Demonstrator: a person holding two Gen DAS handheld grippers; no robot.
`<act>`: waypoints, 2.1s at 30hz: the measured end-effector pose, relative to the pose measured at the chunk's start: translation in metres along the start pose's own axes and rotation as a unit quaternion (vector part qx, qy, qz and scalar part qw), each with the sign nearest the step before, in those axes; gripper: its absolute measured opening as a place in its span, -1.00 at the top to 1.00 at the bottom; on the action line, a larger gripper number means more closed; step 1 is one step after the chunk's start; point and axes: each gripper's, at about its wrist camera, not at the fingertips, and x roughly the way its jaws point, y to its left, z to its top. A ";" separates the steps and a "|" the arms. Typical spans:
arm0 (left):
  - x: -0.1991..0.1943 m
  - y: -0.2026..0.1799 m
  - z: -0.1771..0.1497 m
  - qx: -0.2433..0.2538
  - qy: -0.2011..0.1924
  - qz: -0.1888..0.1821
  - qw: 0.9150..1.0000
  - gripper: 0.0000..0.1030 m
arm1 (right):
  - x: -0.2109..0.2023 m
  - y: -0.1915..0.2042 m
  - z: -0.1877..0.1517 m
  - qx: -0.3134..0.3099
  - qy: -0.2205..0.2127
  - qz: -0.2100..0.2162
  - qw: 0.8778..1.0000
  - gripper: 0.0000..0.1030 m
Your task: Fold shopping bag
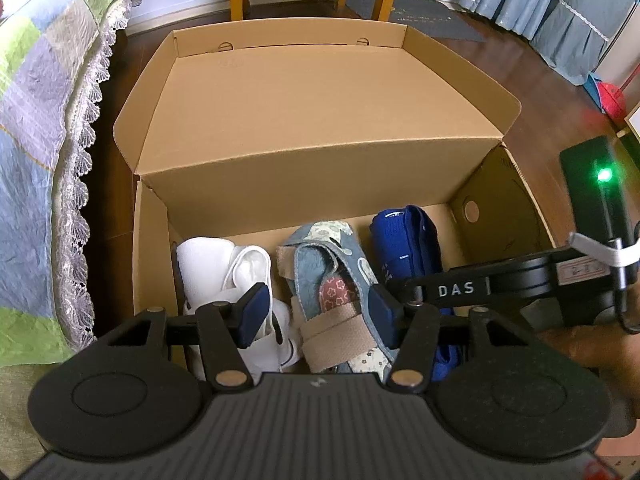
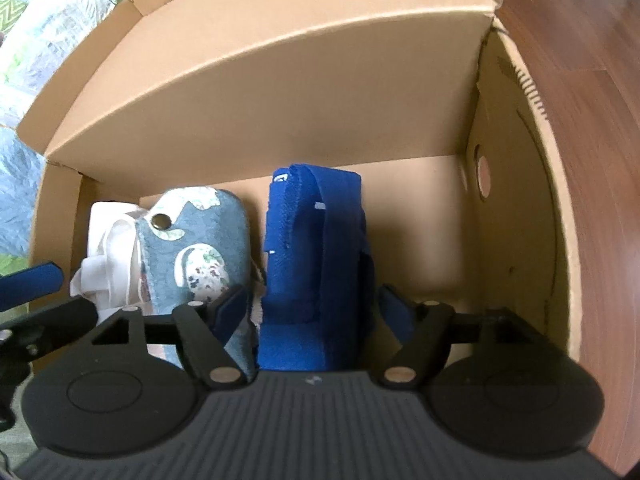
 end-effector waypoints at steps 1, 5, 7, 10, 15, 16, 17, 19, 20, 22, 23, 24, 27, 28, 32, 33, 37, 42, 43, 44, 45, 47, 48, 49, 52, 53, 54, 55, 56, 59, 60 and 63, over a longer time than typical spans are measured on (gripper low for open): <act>0.000 0.000 0.000 0.000 0.000 0.000 1.000 -0.13 | -0.002 0.002 -0.001 -0.001 -0.002 0.002 1.000 -0.48; -0.002 0.000 -0.003 0.001 -0.001 0.000 1.000 -0.14 | -0.010 0.011 -0.005 -0.013 -0.010 0.008 1.000 -0.60; -0.004 0.000 -0.004 0.003 -0.005 0.001 1.000 -0.14 | -0.014 0.015 -0.006 -0.021 -0.014 0.011 1.000 -0.62; -0.009 0.000 -0.007 0.013 -0.008 0.009 1.000 -0.16 | -0.029 0.015 -0.004 -0.041 -0.026 0.019 0.999 -0.64; -0.022 0.003 -0.016 0.007 -0.020 0.014 1.000 -0.21 | -0.067 0.008 0.005 -0.071 -0.064 0.005 0.995 -0.99; -0.023 0.003 -0.018 0.008 -0.021 0.016 1.000 -0.21 | -0.075 0.006 0.008 -0.076 -0.072 -0.001 0.995 -0.98; -0.026 0.003 -0.021 0.009 -0.023 0.019 1.000 -0.21 | -0.082 0.004 0.011 -0.081 -0.080 -0.006 0.993 -0.98; -0.030 0.003 -0.025 0.005 -0.027 0.021 0.999 -0.22 | -0.097 -0.001 0.015 -0.088 -0.095 -0.014 0.991 -0.98; -0.032 0.003 -0.027 0.004 -0.029 0.022 0.999 -0.25 | -0.104 -0.004 0.014 -0.087 -0.101 -0.015 0.991 -0.98; -0.037 0.003 -0.031 0.002 -0.035 0.025 0.999 -0.31 | -0.117 -0.010 0.011 -0.084 -0.104 -0.016 0.991 -0.98; -0.040 0.002 -0.033 0.003 -0.038 0.027 0.999 -0.32 | -0.123 -0.014 0.009 -0.082 -0.104 -0.017 0.991 -0.98; -0.042 0.001 -0.034 0.005 -0.040 0.030 0.999 -0.36 | -0.130 -0.017 0.007 -0.081 -0.105 -0.018 0.991 -0.98; -0.048 -0.003 -0.039 0.010 -0.048 0.035 0.998 -0.39 | -0.139 -0.019 -0.002 -0.079 -0.103 -0.019 0.991 -0.99; -0.050 -0.004 -0.040 0.012 -0.051 0.039 0.998 -0.41 | -0.142 -0.019 -0.005 -0.081 -0.102 -0.019 0.991 -0.99; -0.057 -0.005 -0.050 0.016 -0.057 0.052 0.997 -0.59 | -0.150 -0.013 -0.019 -0.099 -0.096 -0.019 0.990 -0.99; -0.059 -0.004 -0.052 0.014 -0.059 0.055 0.997 -0.67 | -0.152 -0.011 -0.022 -0.104 -0.095 -0.019 0.990 -0.99; -0.066 -0.002 -0.060 0.002 -0.072 0.057 0.996 -0.98 | -0.155 -0.003 -0.031 -0.122 -0.091 -0.023 0.988 -0.99; -0.065 -0.002 -0.067 -0.005 -0.077 0.059 0.995 -0.98 | -0.157 0.004 -0.037 -0.137 -0.087 -0.028 0.986 -0.99; -0.064 -0.001 -0.068 -0.003 -0.074 0.063 0.995 -0.98 | -0.157 0.005 -0.038 -0.140 -0.087 -0.029 0.986 -0.99; -0.063 -0.001 -0.069 -0.003 -0.073 0.068 0.995 -0.98 | -0.157 0.006 -0.039 -0.143 -0.086 -0.030 0.985 -0.99; -0.063 0.000 -0.069 -0.005 -0.071 0.072 0.995 -0.98 | -0.157 0.008 -0.040 -0.146 -0.086 -0.031 0.985 -0.99; -0.062 0.001 -0.069 -0.010 -0.069 0.081 0.994 -0.98 | -0.157 0.010 -0.042 -0.151 -0.084 -0.034 0.984 -0.99; -0.061 0.002 -0.069 -0.013 -0.068 0.084 0.994 -0.98 | -0.157 0.011 -0.042 -0.153 -0.083 -0.036 0.984 -0.99; -0.061 0.002 -0.070 -0.015 -0.068 0.086 0.994 -0.98 | -0.156 0.011 -0.042 -0.155 -0.082 -0.037 0.984 -0.99; -0.060 0.003 -0.069 -0.018 -0.067 0.099 0.993 -0.98 | -0.154 0.011 -0.043 -0.157 -0.078 -0.039 0.984 -0.99; -0.060 0.004 -0.068 -0.022 -0.065 0.099 0.993 -0.98 | -0.153 0.011 -0.044 -0.157 -0.077 -0.040 0.984 -0.99; -0.059 0.005 -0.068 -0.028 -0.062 0.093 0.993 -0.98 | -0.152 0.011 -0.044 -0.157 -0.076 -0.041 0.984 -0.99; -0.059 0.007 -0.068 -0.035 -0.060 0.085 0.994 -0.98 | -0.152 0.010 -0.044 -0.157 -0.075 -0.042 0.984 -0.99; -0.059 0.007 -0.068 -0.038 -0.060 0.079 0.994 -0.98 | -0.151 0.010 -0.044 -0.158 -0.074 -0.043 0.984 -0.99; -0.059 0.007 -0.069 -0.036 -0.060 0.077 0.995 -0.98 | -0.149 0.009 -0.044 -0.159 -0.073 -0.045 0.984 -0.99; -0.059 0.006 -0.069 -0.034 -0.059 0.077 0.995 -0.98 | -0.149 0.009 -0.044 -0.159 -0.073 -0.046 0.984 -0.99; -0.058 0.004 -0.069 -0.028 -0.061 0.077 0.995 -0.98 | -0.148 0.009 -0.045 -0.160 -0.071 -0.048 0.983 -0.99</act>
